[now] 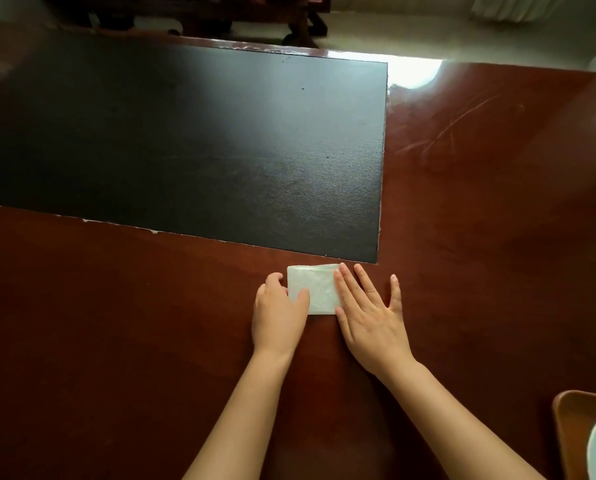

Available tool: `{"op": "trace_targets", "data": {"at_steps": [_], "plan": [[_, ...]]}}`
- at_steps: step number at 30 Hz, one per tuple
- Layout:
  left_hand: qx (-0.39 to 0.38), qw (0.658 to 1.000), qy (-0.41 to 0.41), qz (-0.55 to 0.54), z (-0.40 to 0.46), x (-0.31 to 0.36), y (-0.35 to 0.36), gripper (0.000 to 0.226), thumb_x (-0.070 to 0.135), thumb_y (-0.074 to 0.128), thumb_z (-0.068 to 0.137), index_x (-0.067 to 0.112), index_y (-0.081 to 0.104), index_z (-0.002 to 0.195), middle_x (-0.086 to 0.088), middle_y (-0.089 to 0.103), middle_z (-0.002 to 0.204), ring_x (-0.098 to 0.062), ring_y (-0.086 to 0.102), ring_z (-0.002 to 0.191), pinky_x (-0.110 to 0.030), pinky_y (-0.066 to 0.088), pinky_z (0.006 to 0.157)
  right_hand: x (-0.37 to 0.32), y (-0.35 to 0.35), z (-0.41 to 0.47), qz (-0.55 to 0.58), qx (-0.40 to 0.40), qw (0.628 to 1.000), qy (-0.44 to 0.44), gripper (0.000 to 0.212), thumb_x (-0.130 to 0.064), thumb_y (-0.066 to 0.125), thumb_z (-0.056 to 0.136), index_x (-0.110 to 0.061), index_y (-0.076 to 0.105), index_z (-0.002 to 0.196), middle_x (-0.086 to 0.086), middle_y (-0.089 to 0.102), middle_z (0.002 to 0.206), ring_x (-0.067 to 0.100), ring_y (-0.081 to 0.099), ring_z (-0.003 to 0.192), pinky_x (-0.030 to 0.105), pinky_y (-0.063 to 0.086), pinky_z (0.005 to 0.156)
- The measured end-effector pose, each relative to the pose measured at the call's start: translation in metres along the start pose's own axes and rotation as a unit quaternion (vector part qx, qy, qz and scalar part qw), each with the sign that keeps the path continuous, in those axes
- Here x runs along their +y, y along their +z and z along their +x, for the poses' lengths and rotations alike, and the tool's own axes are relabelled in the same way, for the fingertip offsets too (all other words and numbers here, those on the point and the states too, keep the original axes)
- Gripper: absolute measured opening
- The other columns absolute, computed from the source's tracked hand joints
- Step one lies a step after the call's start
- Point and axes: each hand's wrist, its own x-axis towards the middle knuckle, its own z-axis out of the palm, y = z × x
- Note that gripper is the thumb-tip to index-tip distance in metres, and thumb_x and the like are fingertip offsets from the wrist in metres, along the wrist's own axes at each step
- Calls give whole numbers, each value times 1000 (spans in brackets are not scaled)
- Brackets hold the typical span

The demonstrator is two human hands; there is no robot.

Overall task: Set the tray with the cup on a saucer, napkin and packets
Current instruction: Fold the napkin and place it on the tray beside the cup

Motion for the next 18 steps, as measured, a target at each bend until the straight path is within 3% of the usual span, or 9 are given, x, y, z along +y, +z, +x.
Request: {"op": "trace_targets", "data": {"at_steps": [3,6,9,11,13,15,16,18], "plan": [[2,1000,-16,4,9,1,0,31,26,59,86,12,54,113,-4,61,99,-17,53,88,-30,44,70,2,2,0,11,-3,1000,-3,56,-40,7,93,-23,0,145,-9,3,155,13,-4,143,49,-5,114],[9,1000,10,24,12,-2,-1,12,20,57,87,11,63,90,-2,64,90,-18,55,83,-30,45,68,3,2,0,18,-8,1000,-7,55,-41,5,92,-24,-5,144,-10,-3,154,12,-9,142,46,-7,114],[9,999,31,19,9,-2,-4,12,19,56,88,11,65,88,1,62,87,-16,55,82,-28,43,68,3,2,1,23,-13,1000,-13,55,-42,5,92,-25,-9,143,-12,-8,154,11,-14,141,44,-11,113],[0,999,49,7,5,1,-8,11,19,58,88,12,66,86,0,65,86,-17,58,83,-28,43,68,4,-1,1,41,-14,999,-18,55,-39,14,96,-26,-7,144,-11,-5,156,10,-14,141,43,-11,112],[-8,997,73,-10,-1,6,-14,9,20,60,87,14,65,83,2,66,84,-16,60,83,-31,48,71,2,-10,1,128,-1,992,-10,57,-34,30,97,-25,4,147,-7,4,157,10,-7,143,41,-6,114],[-17,994,98,-38,-7,12,-23,9,21,61,87,15,66,82,3,66,81,-15,62,82,-35,51,72,-3,-27,0,293,42,954,43,57,-28,43,95,-20,17,146,-3,20,155,12,11,143,38,9,115],[-26,992,106,-60,-11,15,-28,9,21,62,88,16,67,83,3,67,82,-15,63,83,-35,53,73,-6,-37,-2,383,62,917,90,57,-26,48,94,-18,23,144,-2,30,150,13,23,139,36,21,113],[-54,986,113,-112,-20,22,-38,6,20,63,88,21,67,83,5,68,86,-12,64,86,-30,55,72,-8,-61,-10,562,54,803,190,55,-26,56,91,-16,33,141,1,46,138,13,46,122,31,44,97]]}}
